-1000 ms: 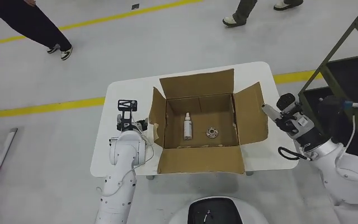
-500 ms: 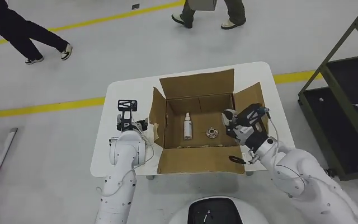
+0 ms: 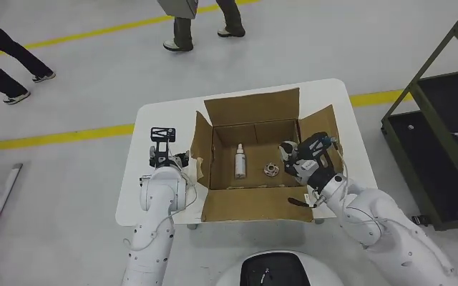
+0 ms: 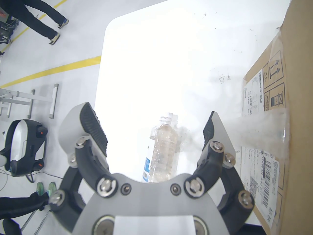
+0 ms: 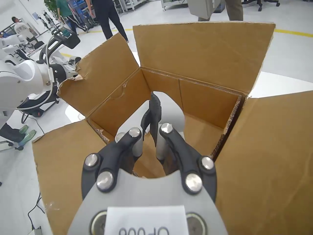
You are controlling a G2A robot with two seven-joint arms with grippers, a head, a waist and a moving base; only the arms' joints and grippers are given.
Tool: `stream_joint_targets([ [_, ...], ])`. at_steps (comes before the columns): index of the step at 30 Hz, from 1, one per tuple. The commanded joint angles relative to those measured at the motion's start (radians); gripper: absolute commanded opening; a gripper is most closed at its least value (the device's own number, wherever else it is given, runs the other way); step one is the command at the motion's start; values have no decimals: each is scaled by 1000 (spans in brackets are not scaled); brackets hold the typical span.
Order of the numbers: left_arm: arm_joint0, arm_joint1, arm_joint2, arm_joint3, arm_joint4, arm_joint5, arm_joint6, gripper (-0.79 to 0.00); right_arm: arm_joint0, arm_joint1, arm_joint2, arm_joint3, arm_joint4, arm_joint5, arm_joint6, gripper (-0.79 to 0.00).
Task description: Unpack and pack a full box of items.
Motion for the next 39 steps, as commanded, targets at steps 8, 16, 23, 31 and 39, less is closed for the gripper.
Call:
stream_joint_targets([
  [8, 0, 0, 0, 0, 0, 0, 0, 0, 127, -41, -157, 94, -87, 220, 75, -785],
  [16, 0, 0, 0, 0, 0, 0, 0, 0, 241, -86, -286, 215, -97, 354, 136, -785],
  [23, 0, 0, 0, 0, 0, 0, 0, 0, 241, -86, -286, 215, -97, 354, 136, -785],
  [31, 0, 0, 0, 0, 0, 0, 0, 0, 255, -93, -289, 233, -150, 424, 162, -785],
  [39, 0, 0, 0, 0, 0, 0, 0, 0, 408, -173, -402, 349, -150, 781, 322, -785],
])
